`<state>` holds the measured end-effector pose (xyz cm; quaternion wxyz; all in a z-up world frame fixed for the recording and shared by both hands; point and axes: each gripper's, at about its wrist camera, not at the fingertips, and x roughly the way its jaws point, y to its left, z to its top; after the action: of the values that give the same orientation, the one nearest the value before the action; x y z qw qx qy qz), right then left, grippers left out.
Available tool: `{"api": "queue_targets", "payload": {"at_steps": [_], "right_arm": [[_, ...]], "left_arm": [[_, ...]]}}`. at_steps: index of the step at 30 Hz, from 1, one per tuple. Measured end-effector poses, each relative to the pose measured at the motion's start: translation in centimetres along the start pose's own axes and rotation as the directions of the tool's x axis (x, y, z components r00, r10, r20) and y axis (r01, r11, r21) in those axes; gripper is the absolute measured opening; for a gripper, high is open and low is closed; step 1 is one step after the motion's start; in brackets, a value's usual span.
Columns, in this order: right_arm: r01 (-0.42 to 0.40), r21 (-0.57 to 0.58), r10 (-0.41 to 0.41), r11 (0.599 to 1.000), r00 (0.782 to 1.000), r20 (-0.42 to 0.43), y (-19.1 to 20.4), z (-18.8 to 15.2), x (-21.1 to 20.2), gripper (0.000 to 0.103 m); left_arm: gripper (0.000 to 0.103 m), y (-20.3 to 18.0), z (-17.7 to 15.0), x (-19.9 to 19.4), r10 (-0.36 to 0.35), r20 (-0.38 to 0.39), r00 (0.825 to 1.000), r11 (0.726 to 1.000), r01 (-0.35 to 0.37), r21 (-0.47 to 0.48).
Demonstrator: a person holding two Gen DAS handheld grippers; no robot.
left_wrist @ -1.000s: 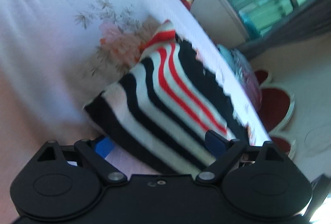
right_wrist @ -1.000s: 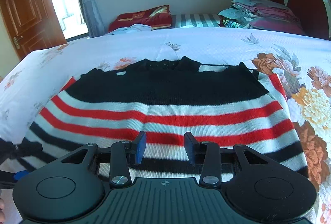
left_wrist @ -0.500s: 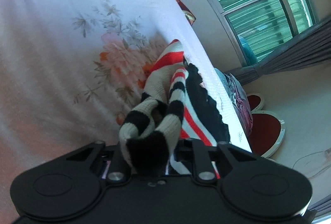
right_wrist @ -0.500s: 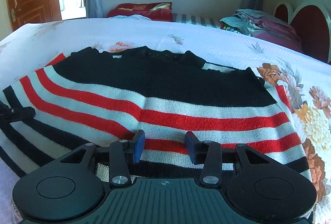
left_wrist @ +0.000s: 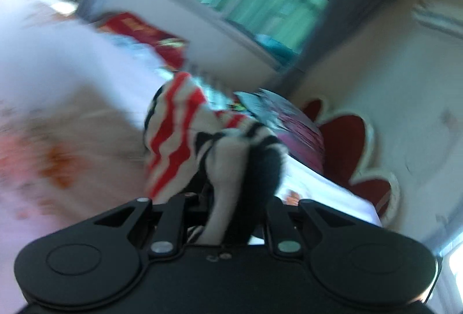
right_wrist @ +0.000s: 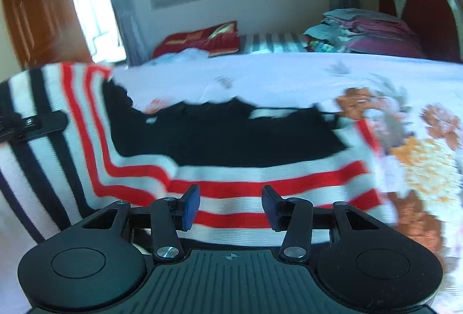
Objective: Fold small clothes
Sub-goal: 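Grasp the folded sweater edge with the left gripper and lift it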
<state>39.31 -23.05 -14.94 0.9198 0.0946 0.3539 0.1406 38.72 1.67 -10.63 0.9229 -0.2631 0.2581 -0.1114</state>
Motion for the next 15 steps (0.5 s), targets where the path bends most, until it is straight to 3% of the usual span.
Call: {"api": "queue_targets", "payload": {"at_steps": [5,9,12,14,15], "right_arm": [[0.02,0.096,-0.023,0.995,0.999,0.023,-6.7,0.1,-3.6,0.047],[0.069,0.135,-0.07,0.988,0.998,0.004,-10.8,-0.5,-5.0,0.047],[0.075,0.184,-0.076,0.98,0.997,-0.003,-13.2,-0.6,-5.8,0.047],[0.055,0.21,-0.057,0.976,0.998,0.004,-14.1,-0.3,-6.4,0.047],[0.031,0.222,-0.033,0.975,0.999,0.007,-14.3,0.1,-6.5,0.047]], "left_arm": [[0.013,-8.0,-3.6,4.5,-0.09,-0.095,0.991,0.981,0.104,0.163],[0.016,-11.7,-9.4,8.5,-0.054,-0.257,0.965,0.943,0.134,0.304],[0.027,-12.9,-12.5,9.5,0.025,-0.291,0.956,0.902,0.104,0.419],[0.041,-13.4,-13.3,8.7,0.028,-0.284,0.958,0.877,0.113,0.467],[0.054,-13.6,-13.4,8.3,0.02,-0.297,0.955,0.87,0.13,0.476]]}}
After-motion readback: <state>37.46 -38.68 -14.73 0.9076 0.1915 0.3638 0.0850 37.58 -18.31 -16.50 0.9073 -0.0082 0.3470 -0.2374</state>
